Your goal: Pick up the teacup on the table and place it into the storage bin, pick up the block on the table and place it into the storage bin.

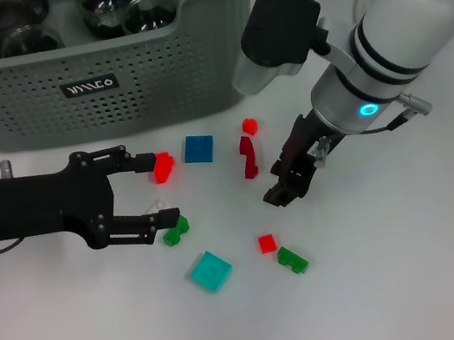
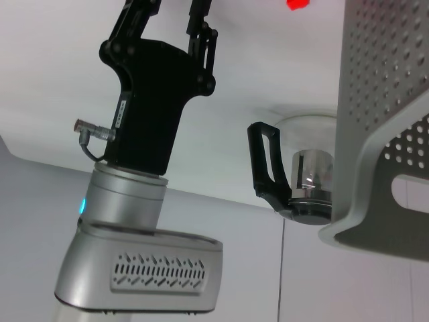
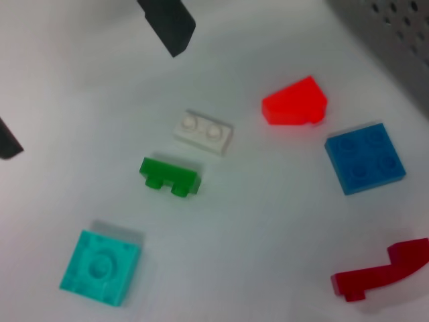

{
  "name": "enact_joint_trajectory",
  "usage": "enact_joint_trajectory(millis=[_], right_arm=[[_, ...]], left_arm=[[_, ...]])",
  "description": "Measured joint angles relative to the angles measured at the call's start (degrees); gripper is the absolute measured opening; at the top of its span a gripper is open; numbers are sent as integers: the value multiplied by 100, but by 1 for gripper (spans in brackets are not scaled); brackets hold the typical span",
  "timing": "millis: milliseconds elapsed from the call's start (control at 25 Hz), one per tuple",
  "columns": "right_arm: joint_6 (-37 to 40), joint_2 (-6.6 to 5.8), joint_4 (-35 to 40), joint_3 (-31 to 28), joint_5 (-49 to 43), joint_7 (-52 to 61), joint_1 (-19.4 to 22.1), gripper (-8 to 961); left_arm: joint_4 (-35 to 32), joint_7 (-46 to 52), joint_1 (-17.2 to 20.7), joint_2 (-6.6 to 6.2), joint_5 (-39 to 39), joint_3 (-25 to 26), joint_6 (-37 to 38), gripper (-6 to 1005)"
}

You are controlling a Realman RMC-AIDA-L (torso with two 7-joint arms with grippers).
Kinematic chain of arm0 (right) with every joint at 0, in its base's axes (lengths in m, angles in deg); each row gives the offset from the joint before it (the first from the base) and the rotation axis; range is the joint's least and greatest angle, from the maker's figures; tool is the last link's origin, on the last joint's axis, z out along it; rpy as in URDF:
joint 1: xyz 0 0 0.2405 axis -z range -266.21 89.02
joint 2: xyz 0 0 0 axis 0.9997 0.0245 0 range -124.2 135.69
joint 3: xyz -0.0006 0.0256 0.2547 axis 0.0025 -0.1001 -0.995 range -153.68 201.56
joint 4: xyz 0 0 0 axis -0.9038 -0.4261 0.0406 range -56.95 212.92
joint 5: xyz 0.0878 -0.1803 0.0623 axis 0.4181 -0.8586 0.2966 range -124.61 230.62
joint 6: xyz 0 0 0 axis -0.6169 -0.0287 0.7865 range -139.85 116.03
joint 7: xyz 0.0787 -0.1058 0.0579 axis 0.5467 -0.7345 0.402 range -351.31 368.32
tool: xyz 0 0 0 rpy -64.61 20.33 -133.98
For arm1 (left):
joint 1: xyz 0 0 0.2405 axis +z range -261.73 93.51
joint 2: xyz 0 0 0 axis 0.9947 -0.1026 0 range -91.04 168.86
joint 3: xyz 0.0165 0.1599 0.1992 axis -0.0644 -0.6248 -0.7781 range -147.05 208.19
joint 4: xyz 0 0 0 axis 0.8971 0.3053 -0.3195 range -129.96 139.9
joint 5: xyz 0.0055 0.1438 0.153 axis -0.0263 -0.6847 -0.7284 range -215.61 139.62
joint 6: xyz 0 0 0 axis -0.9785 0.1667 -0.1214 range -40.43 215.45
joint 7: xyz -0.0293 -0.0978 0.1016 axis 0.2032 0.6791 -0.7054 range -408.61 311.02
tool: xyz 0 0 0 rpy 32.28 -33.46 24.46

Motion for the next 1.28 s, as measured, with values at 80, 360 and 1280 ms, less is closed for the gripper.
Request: enact_joint_trajectory(millis=[80,360,1280], right_arm=[[-59,4,-3,92,5,0,3,443],[-168,8,-77,252,13,13,1,437],[1921,-41,2351,-916,56,528,463,202]], left_arm=[[1,14,3,8,2,0,1,848],[1,39,7,25,2,4,-2,856],[0,47,244,19,-23,361,-68,850]])
